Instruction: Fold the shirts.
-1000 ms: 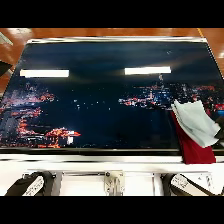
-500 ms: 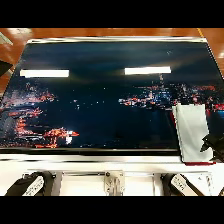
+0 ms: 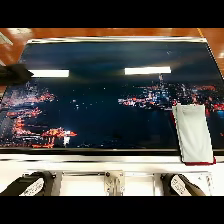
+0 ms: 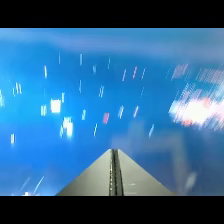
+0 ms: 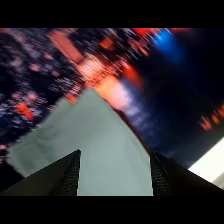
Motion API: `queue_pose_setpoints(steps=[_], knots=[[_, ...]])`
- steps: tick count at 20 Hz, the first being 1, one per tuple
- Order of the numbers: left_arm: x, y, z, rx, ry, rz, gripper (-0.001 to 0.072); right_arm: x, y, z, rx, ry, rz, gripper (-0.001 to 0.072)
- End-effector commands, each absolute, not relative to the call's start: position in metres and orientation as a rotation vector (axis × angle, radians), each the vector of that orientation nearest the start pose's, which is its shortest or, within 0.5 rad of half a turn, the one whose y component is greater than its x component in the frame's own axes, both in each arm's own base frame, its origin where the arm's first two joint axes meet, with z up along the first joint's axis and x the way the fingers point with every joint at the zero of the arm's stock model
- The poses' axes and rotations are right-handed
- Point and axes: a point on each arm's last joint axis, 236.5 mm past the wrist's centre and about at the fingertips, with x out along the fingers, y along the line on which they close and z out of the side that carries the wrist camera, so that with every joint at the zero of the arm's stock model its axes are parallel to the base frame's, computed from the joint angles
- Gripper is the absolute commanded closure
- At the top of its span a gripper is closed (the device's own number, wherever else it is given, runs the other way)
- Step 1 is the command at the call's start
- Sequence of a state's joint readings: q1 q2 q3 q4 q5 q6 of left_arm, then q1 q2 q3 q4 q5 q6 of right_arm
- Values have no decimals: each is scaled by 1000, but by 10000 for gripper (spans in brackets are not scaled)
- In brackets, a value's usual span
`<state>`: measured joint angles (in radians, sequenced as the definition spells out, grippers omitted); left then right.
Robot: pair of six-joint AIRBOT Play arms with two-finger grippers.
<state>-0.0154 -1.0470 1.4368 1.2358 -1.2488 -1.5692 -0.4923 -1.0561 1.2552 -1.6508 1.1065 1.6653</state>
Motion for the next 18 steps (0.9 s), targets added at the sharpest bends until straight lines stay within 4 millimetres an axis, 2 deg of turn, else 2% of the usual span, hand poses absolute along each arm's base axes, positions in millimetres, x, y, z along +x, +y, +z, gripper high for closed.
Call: queue_pose_setpoints(steps=[1, 2, 3, 5, 7, 11, 18], knots=[[373, -111, 127, 3, 1127, -211, 552, 409, -98, 155, 72, 840, -235, 95], [373, -130, 112, 20, 1165, -240, 210, 401, -72, 122, 69, 985, -176, 47], [371, -145, 97, 56, 1204, -263, 38, 387, -52, 92, 74, 1135, -131, 48], [364, -148, 68, 125, 1303, -234, 95, 363, -29, 55, 71, 1348, -59, 48], [355, -146, 47, 130, 1399, -198, 100, 348, -21, 42, 85, 1447, -34, 48], [362, -147, 43, 131, 1382, -197, 99, 347, -20, 41, 92, 1453, -31, 49], [363, -148, 43, 140, 1378, -206, 99, 347, -20, 41, 92, 1454, -33, 49]])
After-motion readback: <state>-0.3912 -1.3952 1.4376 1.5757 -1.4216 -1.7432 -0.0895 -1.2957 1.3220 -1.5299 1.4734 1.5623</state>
